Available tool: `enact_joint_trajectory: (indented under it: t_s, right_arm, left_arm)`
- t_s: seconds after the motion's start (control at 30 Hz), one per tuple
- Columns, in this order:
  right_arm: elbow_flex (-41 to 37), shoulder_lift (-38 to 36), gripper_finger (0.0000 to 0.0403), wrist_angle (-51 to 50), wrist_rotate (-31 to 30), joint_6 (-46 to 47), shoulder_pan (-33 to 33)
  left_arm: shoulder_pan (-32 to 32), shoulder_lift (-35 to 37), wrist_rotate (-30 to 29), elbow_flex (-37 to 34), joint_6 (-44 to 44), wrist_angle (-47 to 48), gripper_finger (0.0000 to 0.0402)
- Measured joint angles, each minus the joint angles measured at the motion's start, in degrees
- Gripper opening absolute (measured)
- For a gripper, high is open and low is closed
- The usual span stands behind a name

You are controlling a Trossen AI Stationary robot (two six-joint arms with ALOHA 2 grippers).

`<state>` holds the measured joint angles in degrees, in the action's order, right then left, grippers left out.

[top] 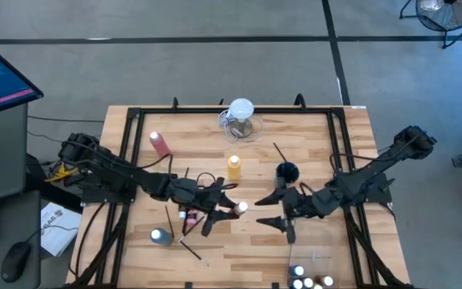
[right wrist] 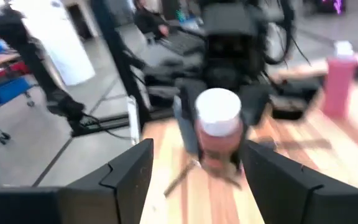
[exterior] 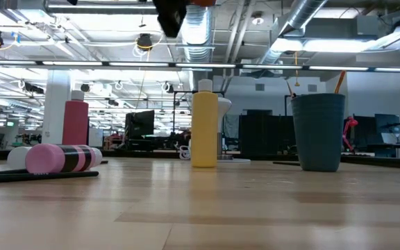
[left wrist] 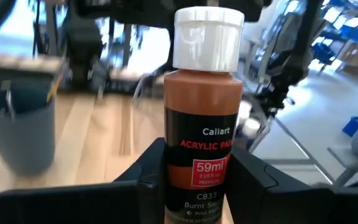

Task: Pick & Place Paint Supplies
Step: Put the top small brown bottle into the transparent bin

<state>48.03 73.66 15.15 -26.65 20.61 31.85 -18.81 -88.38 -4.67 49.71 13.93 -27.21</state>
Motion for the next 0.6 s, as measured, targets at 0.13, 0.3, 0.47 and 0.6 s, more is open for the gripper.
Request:
enact_joint_trajectory:
  t_s: [0.13, 0.3, 0.47, 0.6]
  right_arm:
    - [2.0, 0.0, 0.0226, -7.9, 1.8, 7.6, -2.9]
    - [10.6, 1.6, 0.0208, -24.8, 6.9, 13.8, -6.5]
    - [20.6, 6.7, 0.0197, -38.2, 10.9, 14.9, -7.9]
    - [28.3, 11.3, 0.0197, -44.4, 15.0, 14.1, -8.4]
  left_arm:
    - [0.2, 0.0, 0.5, 0.0, 1.9, 4.9, 0.0093]
    - [0.5, 0.0, 2.3, 0.0, 2.6, 5.3, 0.0093]
    - [0.6, 0.0, 3.1, 0.0, 2.7, 5.4, 0.0093]
    - [0.6, -0.3, 3.4, 0.0, 3.0, 5.6, 0.0093]
